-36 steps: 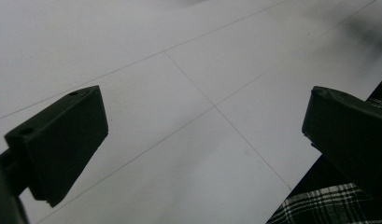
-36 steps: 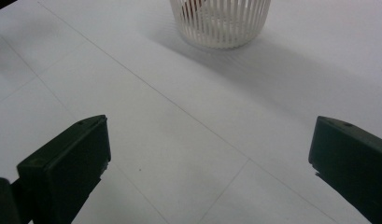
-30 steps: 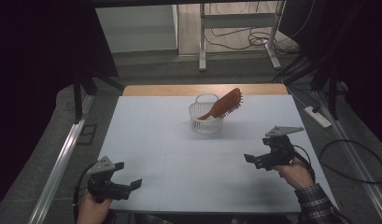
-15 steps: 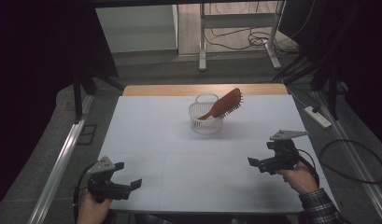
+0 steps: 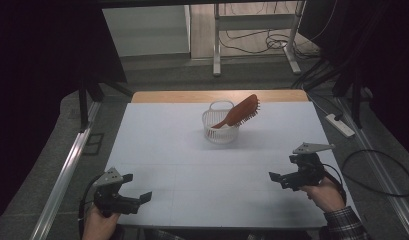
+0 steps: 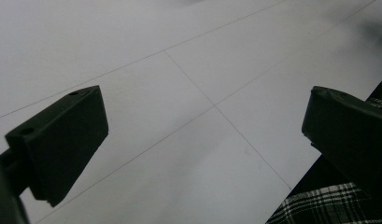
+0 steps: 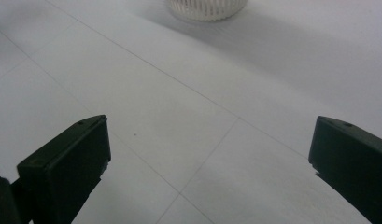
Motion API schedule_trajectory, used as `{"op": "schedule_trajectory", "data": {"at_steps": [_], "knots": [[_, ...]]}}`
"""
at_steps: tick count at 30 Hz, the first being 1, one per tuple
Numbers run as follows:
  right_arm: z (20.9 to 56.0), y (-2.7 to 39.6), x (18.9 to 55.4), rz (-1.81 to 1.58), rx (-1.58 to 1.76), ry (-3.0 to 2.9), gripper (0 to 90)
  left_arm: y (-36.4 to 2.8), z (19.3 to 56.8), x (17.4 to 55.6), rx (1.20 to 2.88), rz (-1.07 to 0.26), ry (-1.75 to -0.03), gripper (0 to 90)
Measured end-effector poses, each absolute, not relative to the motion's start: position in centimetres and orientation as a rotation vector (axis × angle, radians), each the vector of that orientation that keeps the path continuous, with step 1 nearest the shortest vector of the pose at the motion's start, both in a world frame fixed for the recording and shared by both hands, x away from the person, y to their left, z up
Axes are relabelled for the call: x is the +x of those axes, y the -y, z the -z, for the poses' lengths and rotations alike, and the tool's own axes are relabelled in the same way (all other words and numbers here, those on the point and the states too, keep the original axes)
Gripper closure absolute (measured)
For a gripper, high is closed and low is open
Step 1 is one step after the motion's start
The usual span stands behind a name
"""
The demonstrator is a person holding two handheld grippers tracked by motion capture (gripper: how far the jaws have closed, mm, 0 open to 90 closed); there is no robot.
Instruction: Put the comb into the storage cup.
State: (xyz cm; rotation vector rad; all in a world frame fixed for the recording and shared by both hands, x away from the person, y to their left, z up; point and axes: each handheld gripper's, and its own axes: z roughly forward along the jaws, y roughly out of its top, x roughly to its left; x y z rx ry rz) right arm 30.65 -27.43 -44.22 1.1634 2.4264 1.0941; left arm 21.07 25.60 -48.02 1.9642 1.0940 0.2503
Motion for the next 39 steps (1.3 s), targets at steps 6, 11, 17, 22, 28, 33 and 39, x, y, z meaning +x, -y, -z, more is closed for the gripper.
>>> {"op": "schedule_trajectory", "data": {"at_steps": [6, 11, 17, 22, 28, 33, 39], "knots": [[44.2, 28.0, 30.3, -1.101, 1.18, -2.414, 0.0, -25.6, 48.0, 21.1, 1.964, -0.25, -1.094, 0.3], [44.2, 28.6, 30.0, -1.101, 1.19, -2.402, 0.0, -25.6, 48.0, 21.1, 1.964, -0.25, -1.095, 0.4], [44.4, 29.4, 29.6, -1.087, 1.206, -2.387, 0.0, -25.6, 48.0, 21.1, 1.964, -0.25, -1.096, 0.4], [44.5, 30.0, 29.3, -1.064, 1.216, -2.378, 0.0, -25.6, 48.0, 21.1, 1.963, -0.249, -1.096, 0.4], [44.6, 30.6, 29.0, -1.057, 1.233, -2.363, 0.0, -25.6, 48.0, 21.1, 1.962, -0.249, -1.098, 0.4], [44.8, 31.0, 28.5, -1.044, 1.244, -2.356, 0.0, -25.6, 48.0, 21.1, 1.961, -0.248, -1.1, 0.4], [44.9, 31.5, 28.0, -1.028, 1.254, -2.342, 0.0, -25.6, 48.0, 21.1, 1.962, -0.249, -1.099, 0.4]]}}
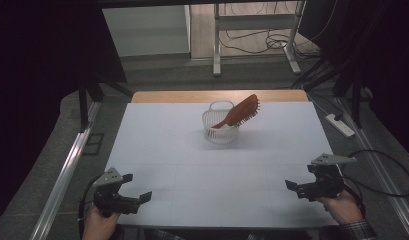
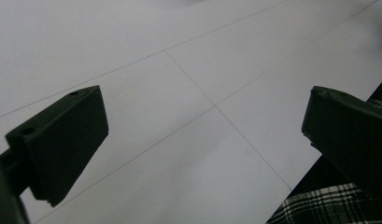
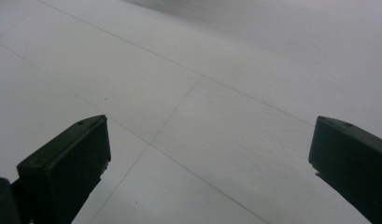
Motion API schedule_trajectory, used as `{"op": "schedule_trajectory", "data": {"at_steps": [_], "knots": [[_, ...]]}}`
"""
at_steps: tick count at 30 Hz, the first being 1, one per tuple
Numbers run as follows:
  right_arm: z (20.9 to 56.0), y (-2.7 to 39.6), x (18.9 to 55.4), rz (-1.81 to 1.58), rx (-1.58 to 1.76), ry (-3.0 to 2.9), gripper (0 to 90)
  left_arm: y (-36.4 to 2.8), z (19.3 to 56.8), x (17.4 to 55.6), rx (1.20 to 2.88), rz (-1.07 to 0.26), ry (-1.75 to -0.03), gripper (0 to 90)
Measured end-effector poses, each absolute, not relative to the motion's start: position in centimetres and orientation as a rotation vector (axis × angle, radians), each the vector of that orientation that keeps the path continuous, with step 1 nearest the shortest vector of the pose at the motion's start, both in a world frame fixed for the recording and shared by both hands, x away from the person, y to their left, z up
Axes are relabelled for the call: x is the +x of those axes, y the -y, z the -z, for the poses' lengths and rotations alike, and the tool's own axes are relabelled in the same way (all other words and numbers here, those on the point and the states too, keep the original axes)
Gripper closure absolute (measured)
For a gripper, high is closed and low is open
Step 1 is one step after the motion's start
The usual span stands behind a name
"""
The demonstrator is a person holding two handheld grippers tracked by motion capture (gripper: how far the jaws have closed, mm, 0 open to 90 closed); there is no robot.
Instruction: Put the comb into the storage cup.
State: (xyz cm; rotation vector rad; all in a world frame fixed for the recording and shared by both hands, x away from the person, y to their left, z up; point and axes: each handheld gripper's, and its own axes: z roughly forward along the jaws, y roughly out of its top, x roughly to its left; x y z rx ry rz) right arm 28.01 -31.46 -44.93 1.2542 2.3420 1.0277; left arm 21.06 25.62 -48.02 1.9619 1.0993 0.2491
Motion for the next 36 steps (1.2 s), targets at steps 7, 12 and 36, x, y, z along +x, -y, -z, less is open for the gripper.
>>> {"op": "schedule_trajectory", "data": {"at_steps": [7, 12, 36], "knots": [[45.0, 32.0, 27.4, -1.009, 1.27, -2.326, 0.0, -25.6, 48.0, 21.1, 1.962, -0.25, -1.099, 0.4], [45.1, 32.4, 27.0, -0.995, 1.294, -2.322, 0.0, -25.6, 48.0, 21.1, 1.963, -0.251, -1.099, 0.4], [45.4, 33.7, 25.8, -0.952, 1.345, -2.282, 0.0, -25.6, 48.0, 21.1, 1.962, -0.252, -1.102, 0.4]]}}
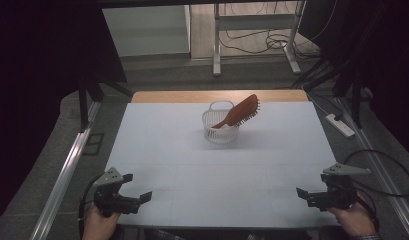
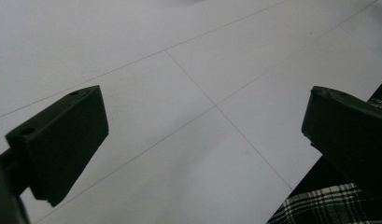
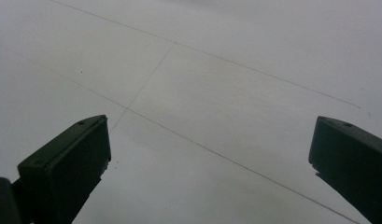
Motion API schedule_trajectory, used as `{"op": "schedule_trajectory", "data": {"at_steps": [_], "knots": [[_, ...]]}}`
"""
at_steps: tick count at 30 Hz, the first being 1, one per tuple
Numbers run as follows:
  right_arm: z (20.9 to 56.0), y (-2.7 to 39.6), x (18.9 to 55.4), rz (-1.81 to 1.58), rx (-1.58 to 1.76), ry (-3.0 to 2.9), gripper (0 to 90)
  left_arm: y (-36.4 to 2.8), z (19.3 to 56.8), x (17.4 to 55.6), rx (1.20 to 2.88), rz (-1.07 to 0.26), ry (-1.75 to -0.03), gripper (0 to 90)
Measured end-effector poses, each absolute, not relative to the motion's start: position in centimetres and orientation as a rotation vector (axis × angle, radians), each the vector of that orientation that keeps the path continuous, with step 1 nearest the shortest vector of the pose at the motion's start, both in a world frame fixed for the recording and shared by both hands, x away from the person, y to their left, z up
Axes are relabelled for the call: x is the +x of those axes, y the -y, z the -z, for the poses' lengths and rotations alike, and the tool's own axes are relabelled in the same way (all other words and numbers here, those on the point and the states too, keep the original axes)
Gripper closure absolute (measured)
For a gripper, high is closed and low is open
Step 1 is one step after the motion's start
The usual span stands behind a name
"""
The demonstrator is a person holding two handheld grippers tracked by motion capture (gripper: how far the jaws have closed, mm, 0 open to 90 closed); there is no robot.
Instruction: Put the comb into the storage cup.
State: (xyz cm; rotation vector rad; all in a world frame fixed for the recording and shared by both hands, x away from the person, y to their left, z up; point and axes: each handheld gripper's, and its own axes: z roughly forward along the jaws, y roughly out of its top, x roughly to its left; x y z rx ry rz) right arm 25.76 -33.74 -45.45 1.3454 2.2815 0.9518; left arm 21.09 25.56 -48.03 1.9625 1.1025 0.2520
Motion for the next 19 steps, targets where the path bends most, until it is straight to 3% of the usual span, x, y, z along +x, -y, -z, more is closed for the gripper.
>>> {"op": "schedule_trajectory", "data": {"at_steps": [19], "knots": [[45.53, 33.58, 25.39, -0.842, 1.343, -2.3, 0.0, -25.56, 48.0, 21.12, 1.961, -0.255, -1.105, 0.4]]}}
